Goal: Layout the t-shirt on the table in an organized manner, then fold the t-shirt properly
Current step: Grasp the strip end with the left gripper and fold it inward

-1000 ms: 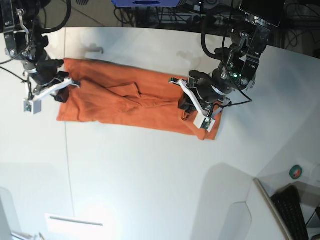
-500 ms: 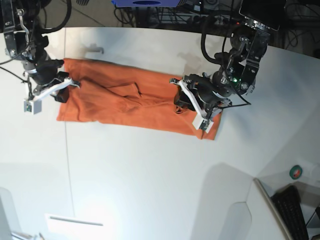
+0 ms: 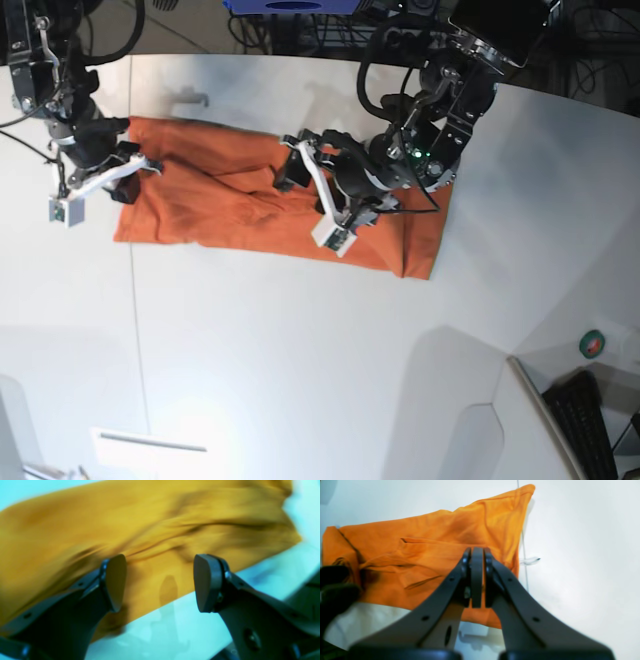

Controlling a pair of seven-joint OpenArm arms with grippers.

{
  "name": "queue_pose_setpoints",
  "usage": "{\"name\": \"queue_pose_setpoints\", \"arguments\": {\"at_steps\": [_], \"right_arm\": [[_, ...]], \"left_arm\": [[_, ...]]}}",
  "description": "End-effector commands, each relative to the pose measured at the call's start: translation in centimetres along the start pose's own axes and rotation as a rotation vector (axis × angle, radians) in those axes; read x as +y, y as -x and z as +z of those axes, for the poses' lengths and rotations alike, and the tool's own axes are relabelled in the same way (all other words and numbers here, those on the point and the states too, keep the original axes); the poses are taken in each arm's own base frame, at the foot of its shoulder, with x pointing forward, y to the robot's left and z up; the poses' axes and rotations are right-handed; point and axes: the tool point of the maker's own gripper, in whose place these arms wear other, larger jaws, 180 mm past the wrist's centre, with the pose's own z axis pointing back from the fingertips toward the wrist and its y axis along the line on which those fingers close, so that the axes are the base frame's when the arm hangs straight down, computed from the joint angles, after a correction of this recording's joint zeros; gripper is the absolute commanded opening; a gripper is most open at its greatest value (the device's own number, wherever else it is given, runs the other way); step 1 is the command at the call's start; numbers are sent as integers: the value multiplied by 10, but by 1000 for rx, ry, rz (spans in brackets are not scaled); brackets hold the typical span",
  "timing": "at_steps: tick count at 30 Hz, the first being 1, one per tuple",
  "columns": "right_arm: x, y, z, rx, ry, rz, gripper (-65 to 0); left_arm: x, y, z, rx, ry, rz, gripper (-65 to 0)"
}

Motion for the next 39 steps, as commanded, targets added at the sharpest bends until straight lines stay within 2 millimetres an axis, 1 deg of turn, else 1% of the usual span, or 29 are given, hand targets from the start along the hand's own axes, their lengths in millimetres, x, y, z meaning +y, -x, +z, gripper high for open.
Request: {"name": "queue_pose_setpoints", "arguments": {"at_steps": [1, 3, 4, 5, 6, 7, 8, 10, 11, 13, 16, 18, 19, 21, 26, 30, 33, 37, 39], "right_arm": [[2, -13, 2, -41, -12, 7, -650], [2, -12, 2, -39, -12, 6, -650], [2, -11, 3, -38, -11, 6, -650], [2, -11, 3, -38, -11, 6, -650], [2, -11, 3, -38, -11, 6, -650], [2, -11, 3, -38, -11, 6, -650], [2, -11, 3, -38, -11, 6, -650], [2, -11, 3, -38, -10, 8, -650], [2, -12, 2, -39, -11, 8, -650], [2, -13, 2, -42, -12, 8, -650], [3, -15, 2, -45, -13, 9, -650], [3, -15, 2, -46, -13, 9, -650], [3, -15, 2, -46, -13, 9, -650], [3, -15, 2, -47, -12, 11, -650], [3, -15, 2, -47, -12, 11, -650], [3, -15, 2, -47, -12, 11, -650], [2, -16, 2, -47, -11, 13, -650], [0, -17, 2, -50, -8, 13, -650], [0, -17, 2, -50, -8, 13, -650]], "left_arm": [[10, -17, 8, -53, -28, -4, -247], [24, -28, 19, -95, -62, 15, -252], [34, -29, 30, -118, -91, 30, -276], [44, -31, 41, -142, -121, 47, -324], [59, -34, 55, -173, -166, 69, -405], [77, -34, 68, -196, -216, 101, -513], [97, -32, 78, -209, -266, 138, -638], [133, -18, 89, -202, -347, 215, -650], [147, -9, 92, -190, -376, 251, -650], [165, 1, 91, -169, -407, 294, -650], [183, 23, 83, -103, -438, 328, -650], [187, 31, 76, -64, -460, 319, -650], [188, 30, 73, -57, -470, 311, -650], [182, 32, 65, -44, -473, 306, -650], [168, 15, 49, -61, -458, 291, -650], [145, 5, 32, -46, -407, 222, -650], [135, -4, 30, -58, -388, 194, -650], [135, -2, 26, -50, -384, 198, -650], [137, -7, 24, -50, -382, 198, -650]]}}
